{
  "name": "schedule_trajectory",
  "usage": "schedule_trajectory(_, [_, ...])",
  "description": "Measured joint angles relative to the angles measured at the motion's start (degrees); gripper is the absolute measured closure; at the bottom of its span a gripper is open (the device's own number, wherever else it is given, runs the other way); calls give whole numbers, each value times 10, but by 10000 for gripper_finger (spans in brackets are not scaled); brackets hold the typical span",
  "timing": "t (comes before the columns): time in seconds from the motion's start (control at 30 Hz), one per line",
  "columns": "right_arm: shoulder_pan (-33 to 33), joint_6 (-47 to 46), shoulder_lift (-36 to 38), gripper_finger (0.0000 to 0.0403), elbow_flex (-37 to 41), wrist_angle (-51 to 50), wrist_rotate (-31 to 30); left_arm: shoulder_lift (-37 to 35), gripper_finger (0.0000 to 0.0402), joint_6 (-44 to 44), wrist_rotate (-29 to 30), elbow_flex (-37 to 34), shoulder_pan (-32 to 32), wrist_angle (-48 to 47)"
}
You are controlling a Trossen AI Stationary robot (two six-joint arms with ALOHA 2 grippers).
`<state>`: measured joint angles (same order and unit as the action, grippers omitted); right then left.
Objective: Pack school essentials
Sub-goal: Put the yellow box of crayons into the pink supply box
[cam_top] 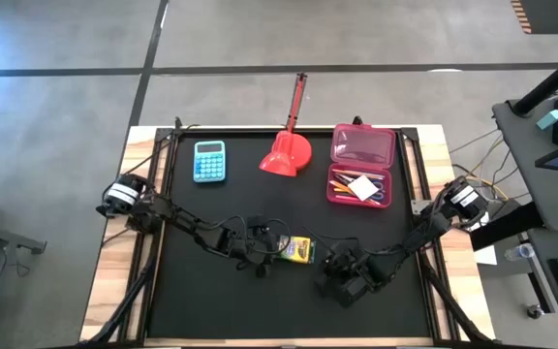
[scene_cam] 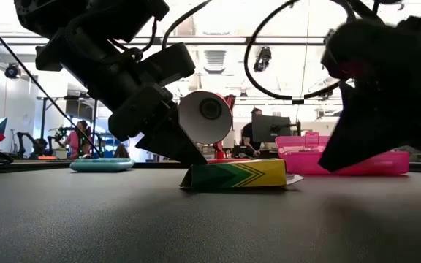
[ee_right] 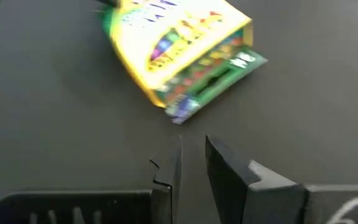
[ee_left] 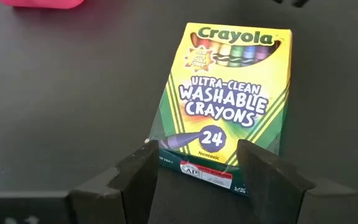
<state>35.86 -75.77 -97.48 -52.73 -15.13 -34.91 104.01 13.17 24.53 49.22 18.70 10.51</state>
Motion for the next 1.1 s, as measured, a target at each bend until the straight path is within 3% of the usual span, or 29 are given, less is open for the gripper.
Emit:
schedule_trajectory(0.2, [-4, 87, 33, 339, 0, 18, 3, 0, 198, 0, 0, -9, 0, 0])
schedule_trajectory(0.47, [-17, 93, 72, 339, 0, -29, -37, -2, 198, 0, -1, -24, 1, 26])
schedule_trajectory(0.6, [-34, 103, 72, 339, 0, -40, 19, -5, 198, 0, -1, -33, 1, 30])
schedule_trajectory(0.83, [-112, 120, 73, 303, 0, -43, 196, -7, 198, 0, -1, -36, 1, 33])
schedule_trajectory(1.1, [-148, 172, 80, 245, -3, -39, 224, -7, 198, 0, -2, -37, 1, 35])
